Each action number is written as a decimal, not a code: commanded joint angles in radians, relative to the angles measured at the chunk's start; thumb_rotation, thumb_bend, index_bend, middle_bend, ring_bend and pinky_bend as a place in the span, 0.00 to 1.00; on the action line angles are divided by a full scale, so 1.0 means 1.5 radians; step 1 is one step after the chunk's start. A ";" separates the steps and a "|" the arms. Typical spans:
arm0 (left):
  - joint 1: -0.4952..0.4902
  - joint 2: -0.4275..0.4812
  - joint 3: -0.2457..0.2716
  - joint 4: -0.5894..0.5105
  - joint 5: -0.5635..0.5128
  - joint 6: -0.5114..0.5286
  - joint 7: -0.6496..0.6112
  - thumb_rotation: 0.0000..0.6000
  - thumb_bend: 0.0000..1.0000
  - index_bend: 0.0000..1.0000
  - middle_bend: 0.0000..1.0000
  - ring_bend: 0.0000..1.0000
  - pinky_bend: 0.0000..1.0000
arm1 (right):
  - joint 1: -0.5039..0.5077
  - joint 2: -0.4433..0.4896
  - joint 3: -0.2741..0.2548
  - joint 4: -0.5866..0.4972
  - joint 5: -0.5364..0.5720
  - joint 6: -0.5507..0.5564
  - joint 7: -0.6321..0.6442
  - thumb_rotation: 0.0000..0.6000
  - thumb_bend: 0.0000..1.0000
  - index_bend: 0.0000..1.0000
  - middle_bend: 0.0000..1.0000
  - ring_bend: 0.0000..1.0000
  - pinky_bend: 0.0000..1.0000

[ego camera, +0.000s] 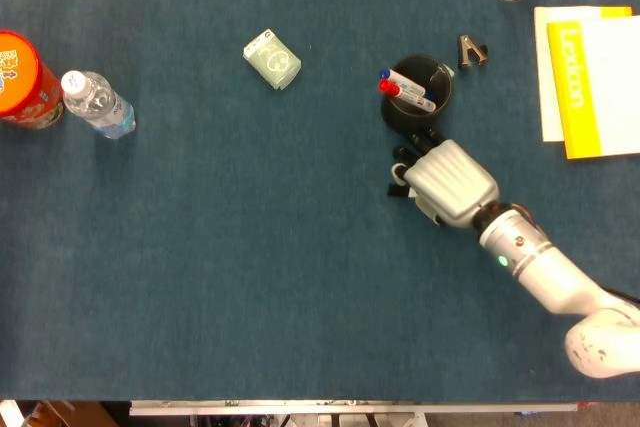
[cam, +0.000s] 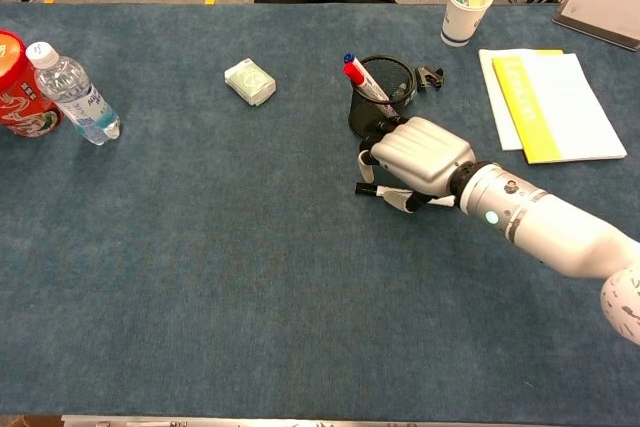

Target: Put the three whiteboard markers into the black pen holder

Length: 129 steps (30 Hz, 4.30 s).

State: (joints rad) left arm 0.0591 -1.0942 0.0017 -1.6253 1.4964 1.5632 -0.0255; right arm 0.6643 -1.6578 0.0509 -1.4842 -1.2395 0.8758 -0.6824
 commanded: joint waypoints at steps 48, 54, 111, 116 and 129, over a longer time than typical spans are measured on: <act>0.001 0.006 0.007 0.012 -0.003 -0.016 -0.025 1.00 0.42 0.22 0.21 0.22 0.16 | -0.015 -0.079 -0.056 0.130 -0.128 0.090 0.006 1.00 0.36 0.50 0.29 0.10 0.10; 0.001 0.007 0.007 0.012 -0.003 -0.014 -0.025 1.00 0.42 0.22 0.21 0.22 0.16 | -0.020 -0.072 -0.052 0.116 -0.153 0.110 0.042 1.00 0.35 0.53 0.32 0.13 0.11; -0.006 0.009 0.008 -0.022 -0.004 -0.023 0.019 1.00 0.42 0.22 0.21 0.22 0.16 | -0.006 0.052 0.118 0.054 -0.065 0.093 0.688 1.00 0.26 0.01 0.12 0.00 0.00; -0.009 0.006 0.004 -0.019 -0.001 -0.020 0.019 1.00 0.42 0.22 0.21 0.22 0.16 | -0.029 0.086 0.101 0.021 -0.105 0.142 0.659 1.00 0.26 0.00 0.12 0.00 0.00; -0.017 -0.008 -0.003 -0.007 0.002 -0.021 0.020 1.00 0.42 0.22 0.21 0.22 0.16 | -0.157 0.210 0.014 -0.048 -0.122 0.276 0.383 1.00 0.26 0.07 0.17 0.00 0.00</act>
State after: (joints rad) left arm 0.0335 -1.1050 -0.0023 -1.6367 1.4983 1.5314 0.0036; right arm 0.4861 -1.3923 0.1053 -1.5189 -1.4344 1.2372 -0.0414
